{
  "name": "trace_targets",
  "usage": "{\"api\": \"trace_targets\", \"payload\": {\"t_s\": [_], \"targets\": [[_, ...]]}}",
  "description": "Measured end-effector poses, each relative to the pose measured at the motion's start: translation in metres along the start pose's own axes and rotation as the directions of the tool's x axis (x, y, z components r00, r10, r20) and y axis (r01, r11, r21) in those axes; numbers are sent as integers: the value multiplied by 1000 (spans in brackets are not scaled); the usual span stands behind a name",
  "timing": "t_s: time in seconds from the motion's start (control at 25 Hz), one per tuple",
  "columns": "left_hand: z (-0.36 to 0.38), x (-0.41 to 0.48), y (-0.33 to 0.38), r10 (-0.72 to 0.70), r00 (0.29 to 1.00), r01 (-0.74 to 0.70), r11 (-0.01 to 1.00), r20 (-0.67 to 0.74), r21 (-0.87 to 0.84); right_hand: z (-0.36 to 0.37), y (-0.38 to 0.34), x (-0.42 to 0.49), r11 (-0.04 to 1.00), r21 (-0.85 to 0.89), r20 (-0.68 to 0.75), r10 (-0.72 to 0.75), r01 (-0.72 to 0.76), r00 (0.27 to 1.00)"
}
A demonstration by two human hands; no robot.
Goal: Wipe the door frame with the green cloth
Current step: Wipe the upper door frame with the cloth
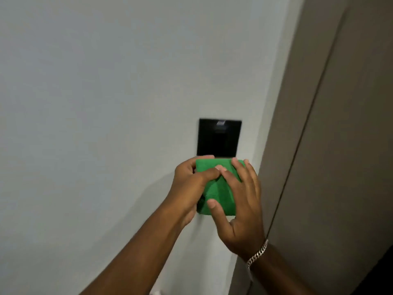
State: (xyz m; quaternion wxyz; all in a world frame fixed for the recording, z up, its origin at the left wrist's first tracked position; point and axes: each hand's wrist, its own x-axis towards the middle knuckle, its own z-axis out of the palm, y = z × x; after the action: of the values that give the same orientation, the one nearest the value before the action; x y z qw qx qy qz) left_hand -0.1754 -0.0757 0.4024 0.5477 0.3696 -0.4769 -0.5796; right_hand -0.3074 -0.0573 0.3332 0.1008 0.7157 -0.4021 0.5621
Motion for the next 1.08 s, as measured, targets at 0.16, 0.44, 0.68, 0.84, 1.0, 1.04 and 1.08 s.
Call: {"api": "trace_targets", "payload": {"t_s": [0.16,0.44,0.68,0.84,1.0,1.04,1.08], "targets": [[70,16,90,271,956,-274,962,109,12,-60,5,99,970,-181,-116,-184,161,976],[166,38,230,713,678,-734,666,176,133,-151,7,273,837,-452,-204,-434,309,878],[196,73,311,866,447,-889,404,223,215,-194,-11,401,843,-517,-341,-362,148,868],[159,125,327,936,212,-687,-61,280,724,-190,6,437,816,-576,-353,-201,-43,914],[131,169,332,882,177,-244,-390,437,888,-179,17,446,719,-693,-393,-315,-54,864],[134,176,336,887,165,-186,-402,432,897,-178,17,449,708,-704,-407,-336,-58,849],[139,179,342,894,157,-159,-395,419,905,-178,15,454,702,-710,-418,-350,-61,839]]}}
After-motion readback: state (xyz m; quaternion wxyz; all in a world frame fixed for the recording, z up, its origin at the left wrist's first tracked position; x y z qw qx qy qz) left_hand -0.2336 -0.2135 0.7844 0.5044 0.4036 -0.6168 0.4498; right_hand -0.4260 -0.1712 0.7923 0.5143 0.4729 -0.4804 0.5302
